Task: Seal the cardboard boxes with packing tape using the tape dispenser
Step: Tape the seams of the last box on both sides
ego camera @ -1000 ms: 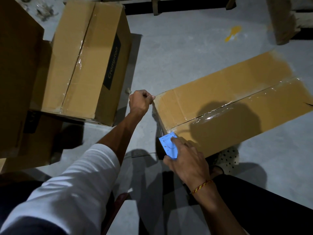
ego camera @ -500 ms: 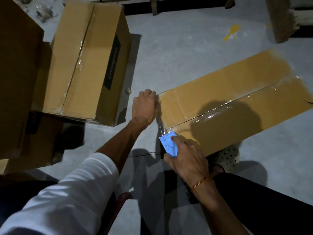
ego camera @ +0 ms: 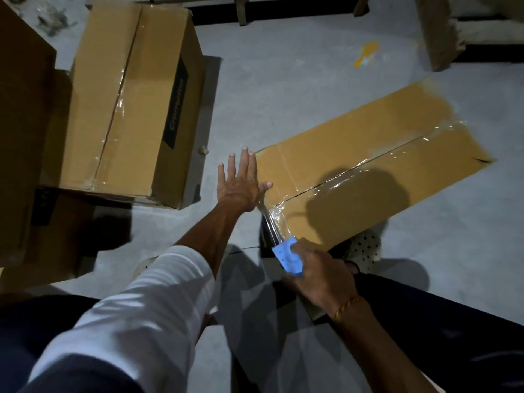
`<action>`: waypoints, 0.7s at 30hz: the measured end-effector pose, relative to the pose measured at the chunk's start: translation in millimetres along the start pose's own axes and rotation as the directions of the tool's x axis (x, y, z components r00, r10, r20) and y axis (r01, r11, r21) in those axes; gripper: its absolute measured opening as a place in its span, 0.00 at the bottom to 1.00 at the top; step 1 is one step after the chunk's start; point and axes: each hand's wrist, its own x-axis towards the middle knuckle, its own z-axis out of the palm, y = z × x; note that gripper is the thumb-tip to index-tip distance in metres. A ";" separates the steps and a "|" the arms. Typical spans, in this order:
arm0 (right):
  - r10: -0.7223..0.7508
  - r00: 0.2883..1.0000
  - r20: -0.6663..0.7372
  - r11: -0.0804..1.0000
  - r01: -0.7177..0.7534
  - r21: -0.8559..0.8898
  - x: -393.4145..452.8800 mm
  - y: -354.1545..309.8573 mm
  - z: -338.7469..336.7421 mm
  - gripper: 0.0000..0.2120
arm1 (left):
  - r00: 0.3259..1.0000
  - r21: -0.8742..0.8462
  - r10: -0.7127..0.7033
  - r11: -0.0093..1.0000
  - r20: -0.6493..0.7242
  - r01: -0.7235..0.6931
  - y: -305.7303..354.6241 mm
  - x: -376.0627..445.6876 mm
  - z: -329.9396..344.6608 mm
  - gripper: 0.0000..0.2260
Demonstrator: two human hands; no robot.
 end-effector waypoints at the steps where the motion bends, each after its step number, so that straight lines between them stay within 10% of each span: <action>1: -0.006 1.000 -0.009 1.000 0.006 -0.008 -3.1 2.6 2.5 0.31 | 1.000 0.002 0.001 1.000 -0.005 -0.001 -0.7 0.2 0.0 0.39; 21: 0.009 1.000 -0.026 1.000 -0.009 -0.021 -15.5 0.0 -8.3 0.26 | 0.997 0.172 0.077 0.982 -0.013 -0.074 34.4 -81.0 36.0 0.48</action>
